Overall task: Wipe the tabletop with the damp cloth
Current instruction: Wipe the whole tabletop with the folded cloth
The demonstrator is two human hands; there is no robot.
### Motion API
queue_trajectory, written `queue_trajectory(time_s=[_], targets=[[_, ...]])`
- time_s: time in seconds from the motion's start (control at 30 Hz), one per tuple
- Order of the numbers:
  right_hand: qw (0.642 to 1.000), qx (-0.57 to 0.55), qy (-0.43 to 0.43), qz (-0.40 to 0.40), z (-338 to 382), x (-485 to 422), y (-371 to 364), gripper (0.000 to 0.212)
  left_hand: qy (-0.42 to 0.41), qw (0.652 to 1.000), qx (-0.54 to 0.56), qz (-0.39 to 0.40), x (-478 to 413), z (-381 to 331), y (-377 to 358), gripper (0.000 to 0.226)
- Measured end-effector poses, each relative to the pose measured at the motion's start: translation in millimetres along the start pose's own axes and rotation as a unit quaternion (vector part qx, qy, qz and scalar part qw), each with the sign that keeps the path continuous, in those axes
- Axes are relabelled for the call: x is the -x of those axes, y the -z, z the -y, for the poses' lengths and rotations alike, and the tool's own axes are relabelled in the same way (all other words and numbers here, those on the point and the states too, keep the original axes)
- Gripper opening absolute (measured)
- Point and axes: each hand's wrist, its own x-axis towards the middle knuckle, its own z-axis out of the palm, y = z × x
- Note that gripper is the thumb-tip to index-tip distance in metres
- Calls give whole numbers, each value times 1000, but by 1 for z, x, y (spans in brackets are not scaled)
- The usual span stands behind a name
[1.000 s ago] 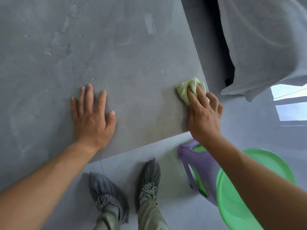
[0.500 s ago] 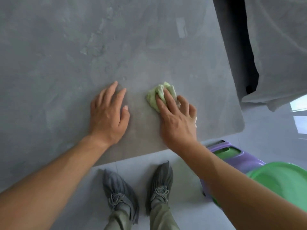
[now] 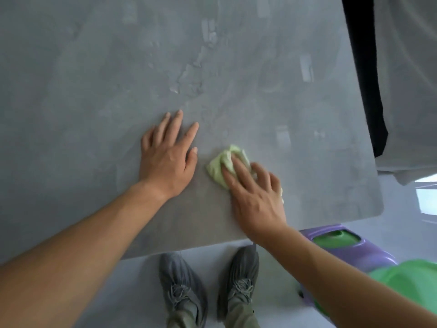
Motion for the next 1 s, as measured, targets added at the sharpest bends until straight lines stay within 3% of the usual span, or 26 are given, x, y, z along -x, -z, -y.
queue_trajectory(time_s=[0.1,0.23,0.3,0.47,0.6,0.7,0.77,0.83,0.93,1.0], targets=[[1000,-2,22,2,-12,-18,3,61,-20,1000,7,-1,-4,11,4,51],[986,-24,-166,-20,-20,-106,14,59,-31,999,28,4,-17,23,13,49],[977,-34,-211,-19,-15,-119,15,55,-20,999,40,14,-23,28,19,52],[997,-36,-66,1,2,-61,11,54,0,998,45,42,-44,35,32,56],[992,-123,12,0,-17,-83,20,51,14,998,45,49,-75,42,40,57],[974,-213,-70,-17,-25,-138,34,51,28,998,40,38,-112,49,44,58],[941,-294,-163,-35,-35,-192,44,52,41,998,33,31,-142,56,48,59],[922,-321,-203,-79,-48,-250,57,53,48,998,24,28,-175,64,48,61],[944,-247,-193,-107,-71,-332,68,50,58,997,10,39,-222,75,47,65],[966,-173,-173,-85,-88,-383,67,51,70,996,3,54,-245,81,44,67]])
